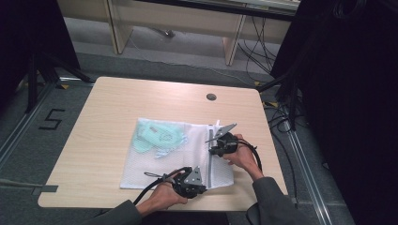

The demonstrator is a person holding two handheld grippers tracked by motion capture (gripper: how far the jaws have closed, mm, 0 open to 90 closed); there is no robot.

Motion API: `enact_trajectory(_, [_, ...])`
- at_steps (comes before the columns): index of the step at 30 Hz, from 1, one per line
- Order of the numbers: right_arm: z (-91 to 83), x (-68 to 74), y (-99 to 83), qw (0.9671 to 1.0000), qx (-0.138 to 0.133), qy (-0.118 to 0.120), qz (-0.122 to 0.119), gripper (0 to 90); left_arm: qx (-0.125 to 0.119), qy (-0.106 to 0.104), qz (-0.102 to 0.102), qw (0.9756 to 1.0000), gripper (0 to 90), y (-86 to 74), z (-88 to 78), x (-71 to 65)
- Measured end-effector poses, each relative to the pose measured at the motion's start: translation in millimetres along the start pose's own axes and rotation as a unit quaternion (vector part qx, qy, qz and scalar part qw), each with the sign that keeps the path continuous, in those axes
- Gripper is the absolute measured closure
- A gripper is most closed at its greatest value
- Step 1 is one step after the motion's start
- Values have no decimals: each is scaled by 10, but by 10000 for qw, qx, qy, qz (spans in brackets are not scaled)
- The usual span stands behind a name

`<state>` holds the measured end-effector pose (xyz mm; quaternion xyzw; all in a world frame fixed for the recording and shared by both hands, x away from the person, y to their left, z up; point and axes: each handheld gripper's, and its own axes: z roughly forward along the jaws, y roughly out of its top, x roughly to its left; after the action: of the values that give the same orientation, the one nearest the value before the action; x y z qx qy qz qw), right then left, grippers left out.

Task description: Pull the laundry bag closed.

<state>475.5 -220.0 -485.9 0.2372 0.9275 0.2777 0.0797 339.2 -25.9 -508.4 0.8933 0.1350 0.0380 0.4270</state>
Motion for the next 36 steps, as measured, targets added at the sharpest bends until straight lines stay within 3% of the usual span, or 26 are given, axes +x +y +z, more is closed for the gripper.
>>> enact_trajectory(9, [21, -37, 19, 10000, 41, 15, 25, 864, 55, 21, 61, 10000, 883, -11, -3, 2])
enact_trajectory(16, [28, -84, 16, 10000, 8, -50, 61, 863, 40, 19, 36, 10000, 883, -14, 9, -21])
enact_trajectory(19, [31, -100, 18, 9999, 15, 30, 110, 863, -18, 7, -13, 10000, 883, -8, 16, -14])
enact_trajectory(25, [43, -130, 45, 9999, 1, -77, 120, 863, 19, 0, 12, 10000, 890, -2, 7, -22])
enact_trajectory(26, [46, -142, 47, 9999, 6, 1, 142, 864, 50, 25, 42, 10000, 892, -9, 6, -23])
enact_trajectory(31, [46, -138, 62, 9999, -28, -80, 148, 864, 16, 41, 26, 10000, 893, -13, 18, -26])
enact_trajectory(32, [46, -154, 63, 9999, 50, -66, 62, 863, 33, 8, 53, 10000, 893, -12, 16, -29])
enact_trajectory(35, [56, -161, 64, 9998, 17, -88, 162, 863, 63, -25, 38, 10000, 895, -17, 9, -36])
enact_trajectory(36, [58, -186, 76, 9998, 52, -159, 54, 863, 21, -29, 10, 10000, 895, 0, 9, -37])
